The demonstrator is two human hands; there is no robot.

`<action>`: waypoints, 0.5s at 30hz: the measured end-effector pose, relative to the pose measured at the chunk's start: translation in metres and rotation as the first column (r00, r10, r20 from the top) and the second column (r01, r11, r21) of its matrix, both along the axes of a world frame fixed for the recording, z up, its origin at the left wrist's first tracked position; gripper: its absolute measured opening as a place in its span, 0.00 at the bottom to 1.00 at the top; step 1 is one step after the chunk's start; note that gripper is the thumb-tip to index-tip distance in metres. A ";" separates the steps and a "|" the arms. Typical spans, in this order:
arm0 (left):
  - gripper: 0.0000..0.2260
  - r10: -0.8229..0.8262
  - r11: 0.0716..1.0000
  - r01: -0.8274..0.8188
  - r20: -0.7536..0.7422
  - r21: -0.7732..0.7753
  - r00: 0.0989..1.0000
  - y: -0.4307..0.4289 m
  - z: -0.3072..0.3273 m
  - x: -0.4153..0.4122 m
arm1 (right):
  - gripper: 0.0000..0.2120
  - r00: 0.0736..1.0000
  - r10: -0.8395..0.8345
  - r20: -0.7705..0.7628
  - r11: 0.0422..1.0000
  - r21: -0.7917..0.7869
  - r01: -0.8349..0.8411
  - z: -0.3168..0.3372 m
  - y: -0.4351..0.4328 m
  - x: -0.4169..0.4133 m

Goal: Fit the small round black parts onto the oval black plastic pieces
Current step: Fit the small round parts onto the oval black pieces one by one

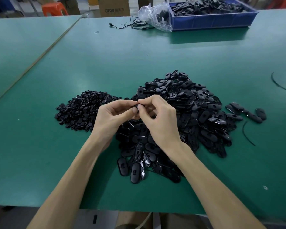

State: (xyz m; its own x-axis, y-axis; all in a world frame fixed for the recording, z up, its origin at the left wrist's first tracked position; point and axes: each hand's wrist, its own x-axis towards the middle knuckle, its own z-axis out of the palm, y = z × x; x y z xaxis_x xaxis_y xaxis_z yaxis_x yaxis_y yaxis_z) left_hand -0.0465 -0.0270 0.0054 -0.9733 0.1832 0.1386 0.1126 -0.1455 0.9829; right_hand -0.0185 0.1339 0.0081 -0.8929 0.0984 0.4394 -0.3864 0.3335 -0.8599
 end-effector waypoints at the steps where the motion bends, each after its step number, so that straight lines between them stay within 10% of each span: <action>1: 0.09 0.002 1.000 -0.002 -0.002 -0.009 1.000 0.001 -0.001 0.000 | 0.02 1.000 0.002 -0.001 1.000 0.009 -0.002 0.000 0.000 0.000; 15: 0.09 -0.011 1.000 0.010 0.015 0.004 1.000 0.000 0.001 0.001 | 0.02 1.000 -0.004 0.002 1.000 0.022 0.004 -0.001 0.000 0.001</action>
State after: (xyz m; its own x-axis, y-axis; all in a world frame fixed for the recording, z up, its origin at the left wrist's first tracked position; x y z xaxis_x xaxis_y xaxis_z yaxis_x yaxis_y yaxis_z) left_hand -0.0452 -0.0275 0.0060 -0.9733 0.1929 0.1243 0.0958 -0.1508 0.9839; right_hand -0.0172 0.1336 0.0073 -0.8935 0.0920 0.4396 -0.3834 0.3536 -0.8532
